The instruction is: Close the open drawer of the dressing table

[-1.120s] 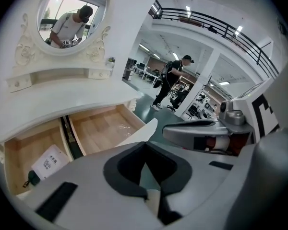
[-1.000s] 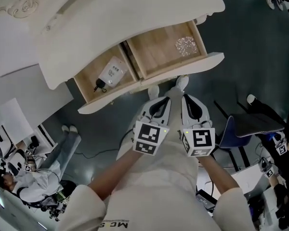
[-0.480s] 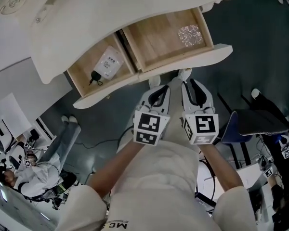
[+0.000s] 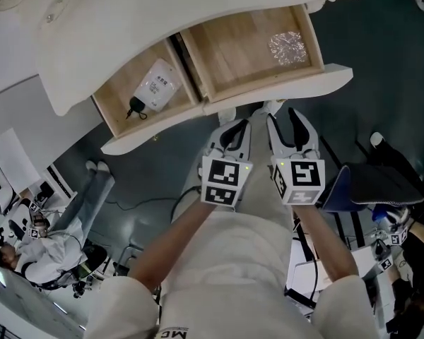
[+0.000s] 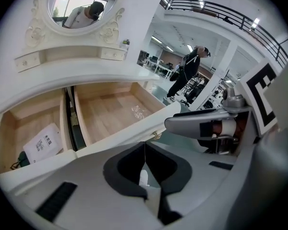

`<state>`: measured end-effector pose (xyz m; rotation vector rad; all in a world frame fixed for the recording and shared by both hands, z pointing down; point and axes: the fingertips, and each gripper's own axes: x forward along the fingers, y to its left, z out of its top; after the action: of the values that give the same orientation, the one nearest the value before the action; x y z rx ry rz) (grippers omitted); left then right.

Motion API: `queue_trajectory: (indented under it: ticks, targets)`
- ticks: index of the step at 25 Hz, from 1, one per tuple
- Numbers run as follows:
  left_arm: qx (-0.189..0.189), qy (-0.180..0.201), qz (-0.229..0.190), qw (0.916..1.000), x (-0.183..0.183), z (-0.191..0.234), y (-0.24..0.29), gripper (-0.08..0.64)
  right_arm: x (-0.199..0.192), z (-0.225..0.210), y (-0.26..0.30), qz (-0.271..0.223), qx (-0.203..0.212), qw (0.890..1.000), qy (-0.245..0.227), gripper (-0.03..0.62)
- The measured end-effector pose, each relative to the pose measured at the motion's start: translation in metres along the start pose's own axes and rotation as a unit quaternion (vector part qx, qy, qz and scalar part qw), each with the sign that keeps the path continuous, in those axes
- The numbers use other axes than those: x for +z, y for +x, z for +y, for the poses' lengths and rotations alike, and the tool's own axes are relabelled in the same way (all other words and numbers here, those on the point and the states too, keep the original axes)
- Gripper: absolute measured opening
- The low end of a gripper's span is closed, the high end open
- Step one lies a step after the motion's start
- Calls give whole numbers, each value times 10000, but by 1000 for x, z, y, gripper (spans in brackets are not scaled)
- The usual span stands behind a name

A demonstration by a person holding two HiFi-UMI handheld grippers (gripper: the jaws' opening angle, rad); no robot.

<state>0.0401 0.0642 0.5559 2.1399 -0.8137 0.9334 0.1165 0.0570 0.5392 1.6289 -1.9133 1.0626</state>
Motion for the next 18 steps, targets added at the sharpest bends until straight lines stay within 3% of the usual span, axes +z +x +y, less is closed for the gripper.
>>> queue_trajectory:
  ticks: [9,18]
  targets:
    - [125,-191,9,9997,-9,10,5,11,-7,-2,20,197,157,9995,213,275]
    - [171,-230,2,9996,-11,17,5,11,-15,9,31,415,321,9984,205,313]
